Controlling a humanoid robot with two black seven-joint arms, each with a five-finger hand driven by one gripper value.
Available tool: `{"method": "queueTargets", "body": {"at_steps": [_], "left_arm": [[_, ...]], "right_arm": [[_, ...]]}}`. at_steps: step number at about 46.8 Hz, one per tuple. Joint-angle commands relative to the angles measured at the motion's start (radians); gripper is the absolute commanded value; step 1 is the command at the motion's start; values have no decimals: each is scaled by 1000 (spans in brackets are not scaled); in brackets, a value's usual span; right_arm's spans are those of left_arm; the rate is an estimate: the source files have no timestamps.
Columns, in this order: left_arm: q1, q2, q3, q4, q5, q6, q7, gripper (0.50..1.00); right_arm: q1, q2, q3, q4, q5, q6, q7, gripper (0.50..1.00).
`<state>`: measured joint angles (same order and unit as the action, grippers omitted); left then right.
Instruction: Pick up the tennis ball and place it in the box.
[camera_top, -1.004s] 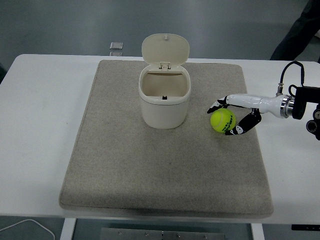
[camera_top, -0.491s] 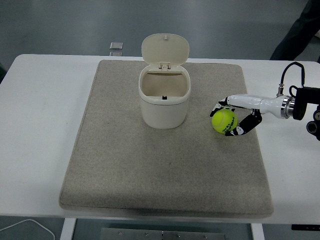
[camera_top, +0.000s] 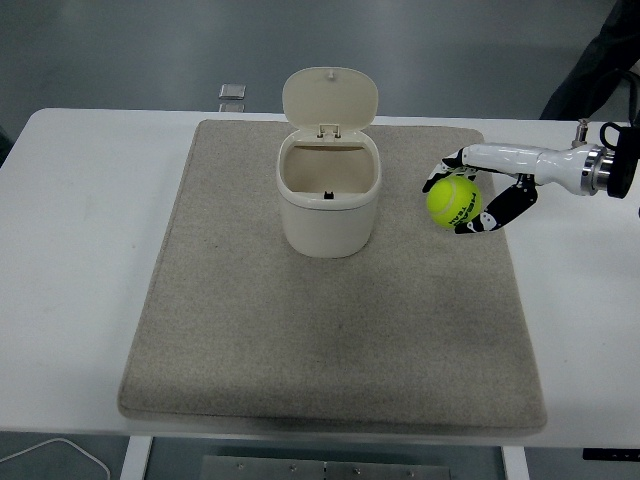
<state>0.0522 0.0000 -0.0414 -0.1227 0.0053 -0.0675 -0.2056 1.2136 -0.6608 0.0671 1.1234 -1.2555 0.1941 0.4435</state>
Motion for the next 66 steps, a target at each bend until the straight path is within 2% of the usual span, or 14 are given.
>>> {"method": "queueTargets", "body": {"at_steps": [1,19,33,44,54,59,66], "left_arm": [[0,0,0,0,1,0,0,992],[0,0,0,0,-1,0,0,992],[0,0,0,0,1,0,0,992],[0,0,0,0,-1,0,0,992],[0,0,0,0,1,0,0,992],[0,0,0,0,-1,0,0,992],[0,0,0,0,1,0,0,992]], "right_arm": [[30,-19,0,38,30,7,24,529],[132,3,0,88,120,18,32,531],[158,101,0,75,185,4,9,539],[156,156,-1,42,186,-22,-40,574],[155,173,-1,39,218,-53,-77,639],[155,182,-1,33,243,-53,-98,648],[152,199,-1,29,243,-56,-109,717]]}}
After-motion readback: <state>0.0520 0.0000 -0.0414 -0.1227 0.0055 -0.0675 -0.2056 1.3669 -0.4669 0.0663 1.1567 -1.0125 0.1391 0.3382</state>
